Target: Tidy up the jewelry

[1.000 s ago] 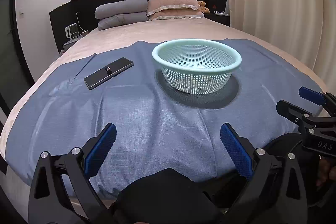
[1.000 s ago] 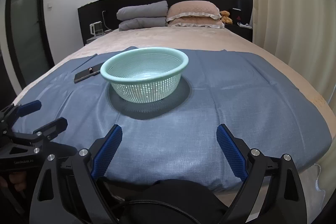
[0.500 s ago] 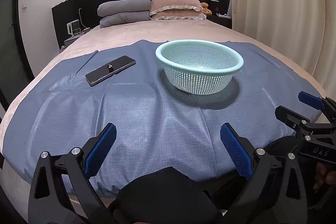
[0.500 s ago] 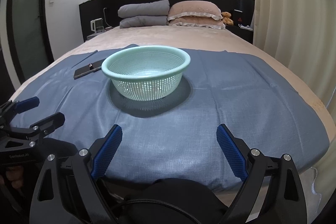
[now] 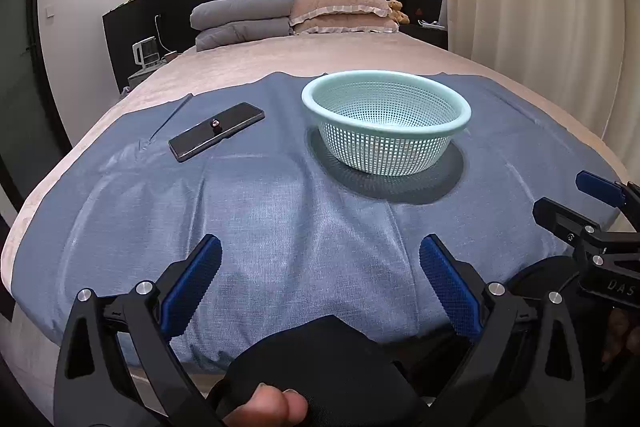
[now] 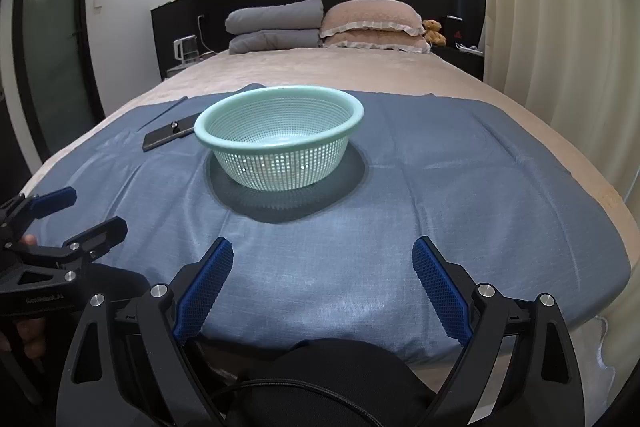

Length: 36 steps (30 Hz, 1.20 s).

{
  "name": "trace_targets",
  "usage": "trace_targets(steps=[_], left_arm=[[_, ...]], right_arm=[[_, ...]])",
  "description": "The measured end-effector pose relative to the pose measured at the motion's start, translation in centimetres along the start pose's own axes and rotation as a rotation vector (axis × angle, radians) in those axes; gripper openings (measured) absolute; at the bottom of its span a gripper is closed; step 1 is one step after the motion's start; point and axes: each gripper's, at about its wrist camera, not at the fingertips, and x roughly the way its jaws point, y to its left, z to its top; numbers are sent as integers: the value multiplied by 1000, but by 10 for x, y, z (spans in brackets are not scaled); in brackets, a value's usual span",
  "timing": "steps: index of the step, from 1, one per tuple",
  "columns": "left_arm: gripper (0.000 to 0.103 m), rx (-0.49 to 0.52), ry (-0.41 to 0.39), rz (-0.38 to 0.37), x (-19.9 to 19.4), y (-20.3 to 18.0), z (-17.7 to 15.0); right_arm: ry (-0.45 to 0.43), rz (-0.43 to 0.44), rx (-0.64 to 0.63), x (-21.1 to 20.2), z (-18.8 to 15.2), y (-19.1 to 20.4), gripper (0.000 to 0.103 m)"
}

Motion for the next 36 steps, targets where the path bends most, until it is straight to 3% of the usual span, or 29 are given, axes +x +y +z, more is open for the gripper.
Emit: trace_targets(steps=[36], left_arm=[[97, -19, -16, 15, -3, -1, -1]], right_arm=[[4, 3, 1, 1, 0, -1, 87]])
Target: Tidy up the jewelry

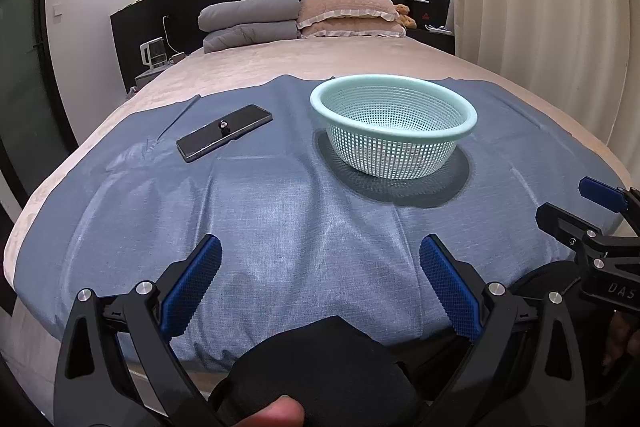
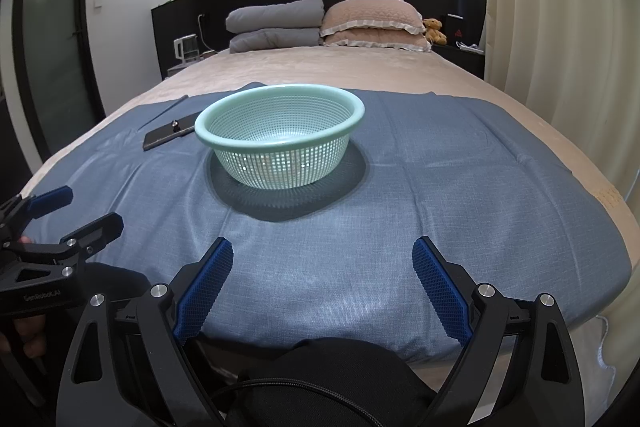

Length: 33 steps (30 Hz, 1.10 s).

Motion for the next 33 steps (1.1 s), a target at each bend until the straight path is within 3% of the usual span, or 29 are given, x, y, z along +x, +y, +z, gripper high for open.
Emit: trace_targets(steps=[33], left_arm=[[97, 16, 10, -20, 1, -2, -1]], right_arm=[[2, -18, -14, 0, 0, 3, 87]])
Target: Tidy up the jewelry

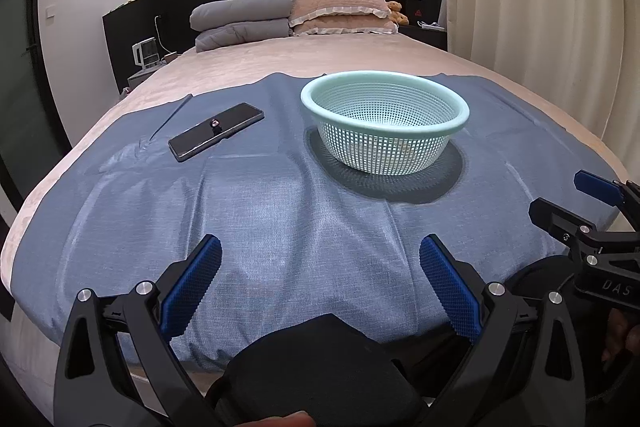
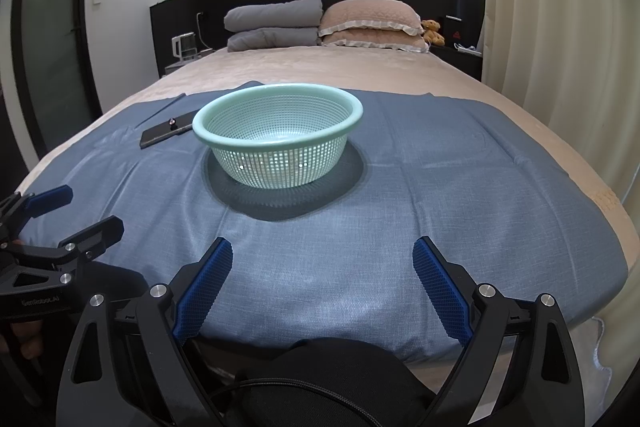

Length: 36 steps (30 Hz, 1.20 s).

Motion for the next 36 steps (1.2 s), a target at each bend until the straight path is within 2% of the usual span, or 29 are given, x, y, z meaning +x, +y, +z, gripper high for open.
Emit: trace_targets(steps=[36], left_arm=[[97, -7, 10, -6, 1, 0, -2]], right_arm=[[7, -3, -8, 2, -1, 1, 88]])
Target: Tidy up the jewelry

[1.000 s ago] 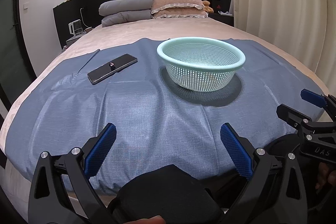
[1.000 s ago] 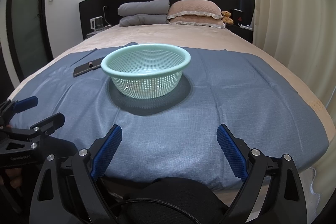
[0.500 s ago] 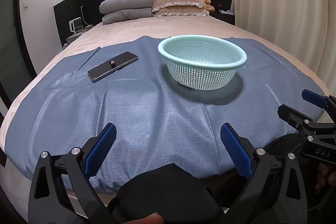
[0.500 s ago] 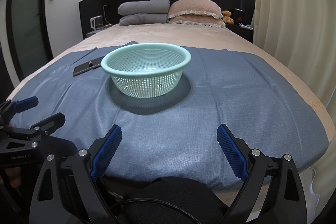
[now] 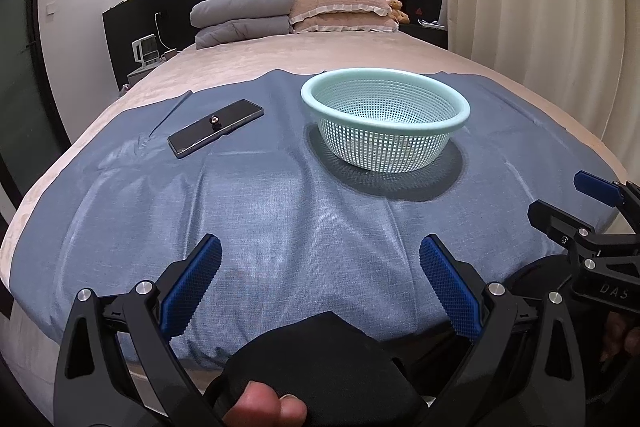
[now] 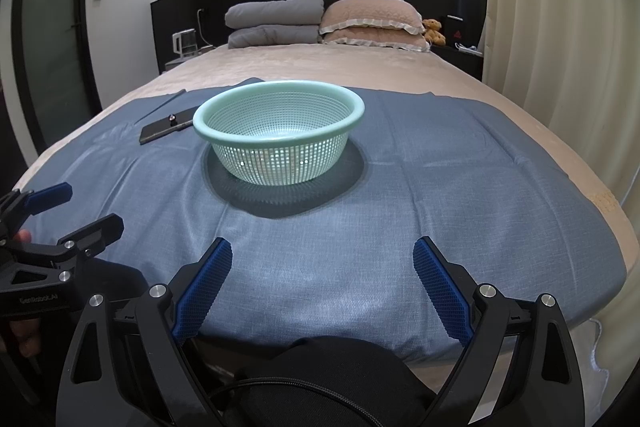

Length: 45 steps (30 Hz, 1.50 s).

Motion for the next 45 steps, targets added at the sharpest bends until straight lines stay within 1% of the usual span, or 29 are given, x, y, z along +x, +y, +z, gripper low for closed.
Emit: trace_targets(steps=[6, 12, 38, 41, 45], left_arm=[[97, 1, 0, -4, 0, 0, 0], [97, -3, -5, 14, 0, 0, -1], [97, -6, -2, 2, -1, -1, 0], [97, -3, -15, -1, -3, -1, 0], [97, 0, -7, 4, -2, -2, 0]], right_arm=[[1, 0, 0, 0, 0, 0, 88], [2, 1, 0, 0, 0, 0, 88], [5, 3, 0, 1, -2, 1, 88], [6, 4, 0, 1, -2, 1, 88], [7, 4, -2, 2, -2, 1, 88]])
